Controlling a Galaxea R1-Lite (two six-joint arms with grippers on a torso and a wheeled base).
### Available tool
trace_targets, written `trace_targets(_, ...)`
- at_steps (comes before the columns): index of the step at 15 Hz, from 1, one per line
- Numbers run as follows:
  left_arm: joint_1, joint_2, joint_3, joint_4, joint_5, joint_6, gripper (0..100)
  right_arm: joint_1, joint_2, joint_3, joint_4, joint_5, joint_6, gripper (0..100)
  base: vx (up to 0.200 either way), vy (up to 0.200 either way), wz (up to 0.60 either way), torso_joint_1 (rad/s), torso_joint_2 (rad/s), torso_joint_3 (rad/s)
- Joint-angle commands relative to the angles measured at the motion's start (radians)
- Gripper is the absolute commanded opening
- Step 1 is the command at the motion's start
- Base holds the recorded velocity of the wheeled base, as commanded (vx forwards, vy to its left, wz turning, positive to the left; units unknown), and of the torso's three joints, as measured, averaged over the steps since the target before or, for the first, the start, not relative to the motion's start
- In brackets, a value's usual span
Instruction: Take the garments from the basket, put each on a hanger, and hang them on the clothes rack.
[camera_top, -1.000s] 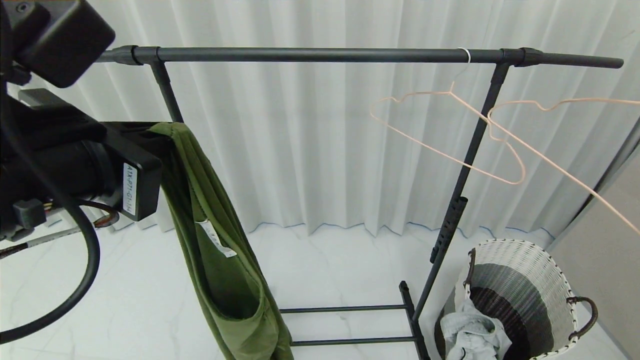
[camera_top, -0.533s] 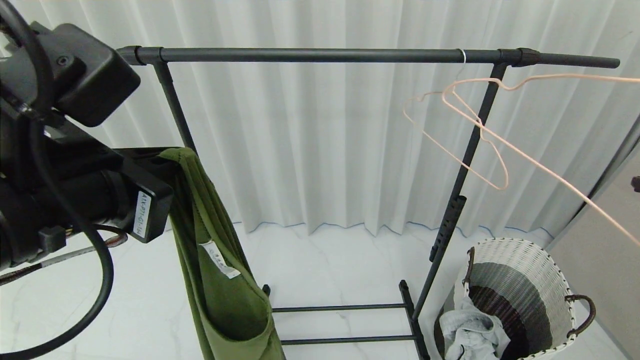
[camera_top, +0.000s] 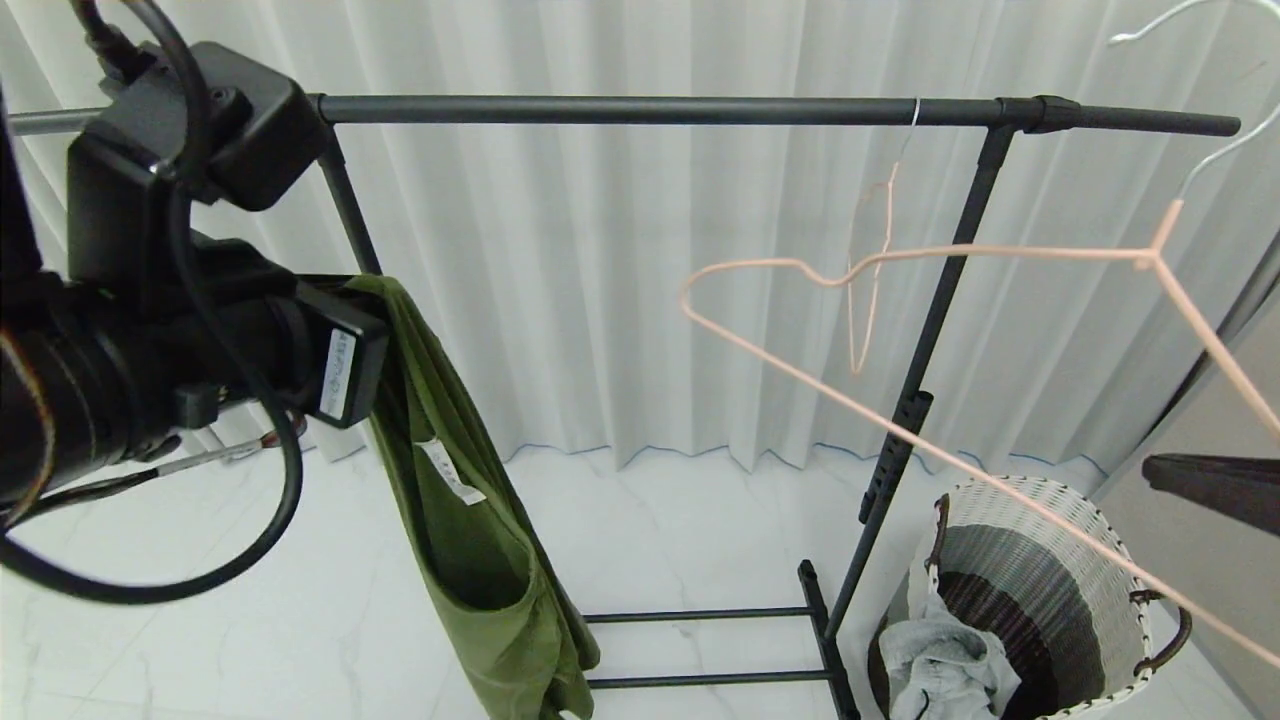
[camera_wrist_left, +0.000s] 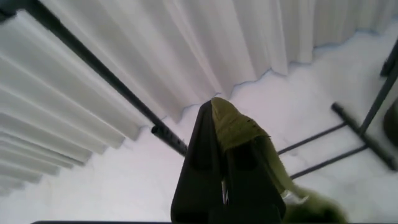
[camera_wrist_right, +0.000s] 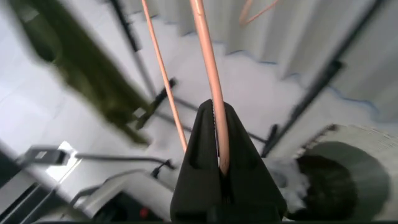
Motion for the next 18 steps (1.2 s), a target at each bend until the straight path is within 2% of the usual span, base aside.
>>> trace_targets(1, 0.006, 0.105, -0.078, -0.001, 0.004, -0.1, 0, 0.128, 0.017, 0.033, 0.004, -0.003, 0.003, 0, 0.0, 0.0, 0.0, 0.0, 0.0, 0.0)
trace_targets(2, -0.013, 0.13, -0.095, -0.001, 0.004, -0.157, 0, 0.17, 0.028, 0.036, 0.004, -0.004, 0.005, 0, 0.0, 0.0, 0.0, 0.0, 0.0, 0.0)
trace_targets(4, -0.022, 0.156, -0.109, -0.001, 0.004, -0.21, 0, 0.214, 0.062, 0.03, -0.004, -0.006, 0.02, 0, 0.0, 0.0, 0.0, 0.0, 0.0, 0.0)
trace_targets(7, -0.037, 0.187, -0.157, -0.001, 0.004, -0.298, 0, 0.229, 0.108, 0.028, -0.037, -0.007, 0.023, 0, 0.0, 0.0, 0.0, 0.0, 0.0, 0.0)
trace_targets(11, -0.054, 0.197, -0.169, -0.001, 0.003, -0.341, 0, 0.229, 0.158, 0.023, -0.079, -0.014, 0.025, 0, 0.0, 0.0, 0.0, 0.0, 0.0, 0.0)
trace_targets(14, -0.088, 0.211, -0.169, -0.001, 0.003, -0.385, 0, 0.229, 0.235, -0.004, -0.145, -0.084, 0.058, 0, 0.0, 0.0, 0.0, 0.0, 0.0, 0.0)
trace_targets(18, -0.086, 0.262, -0.218, -0.001, 0.007, -0.407, 0, 0.229, 0.275, -0.041, -0.183, -0.093, 0.097, 0, 0.0, 0.0, 0.0, 0.0, 0.0, 0.0)
